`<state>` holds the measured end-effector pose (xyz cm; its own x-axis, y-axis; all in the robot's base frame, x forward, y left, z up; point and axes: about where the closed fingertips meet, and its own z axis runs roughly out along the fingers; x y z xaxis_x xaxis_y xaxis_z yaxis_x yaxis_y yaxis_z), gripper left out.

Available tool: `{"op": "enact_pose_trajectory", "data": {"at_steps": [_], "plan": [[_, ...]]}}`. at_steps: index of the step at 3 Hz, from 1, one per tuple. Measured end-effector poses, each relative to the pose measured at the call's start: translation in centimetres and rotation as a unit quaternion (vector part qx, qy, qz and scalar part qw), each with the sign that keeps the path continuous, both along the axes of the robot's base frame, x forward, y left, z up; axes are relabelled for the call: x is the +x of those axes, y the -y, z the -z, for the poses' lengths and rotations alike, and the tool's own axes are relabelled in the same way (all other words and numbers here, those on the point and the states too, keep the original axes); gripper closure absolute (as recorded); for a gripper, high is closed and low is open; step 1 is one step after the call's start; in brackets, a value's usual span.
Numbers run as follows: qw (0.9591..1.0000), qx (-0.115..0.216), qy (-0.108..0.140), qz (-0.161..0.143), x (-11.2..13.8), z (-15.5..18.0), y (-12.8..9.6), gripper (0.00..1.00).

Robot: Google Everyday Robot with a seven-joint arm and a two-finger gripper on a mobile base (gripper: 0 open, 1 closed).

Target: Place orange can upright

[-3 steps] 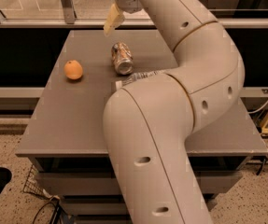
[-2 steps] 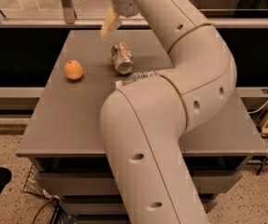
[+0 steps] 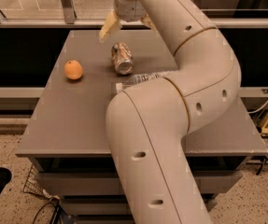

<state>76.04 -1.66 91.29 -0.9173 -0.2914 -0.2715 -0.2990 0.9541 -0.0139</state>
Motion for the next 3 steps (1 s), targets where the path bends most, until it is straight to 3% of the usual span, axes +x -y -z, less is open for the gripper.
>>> {"op": "enact_pose_trajectory", "data": {"at_steps": [3], "plan": [[0.9972, 0.027, -0.068, 0.014, -0.8, 4.6, -1.4, 0.0]]}}
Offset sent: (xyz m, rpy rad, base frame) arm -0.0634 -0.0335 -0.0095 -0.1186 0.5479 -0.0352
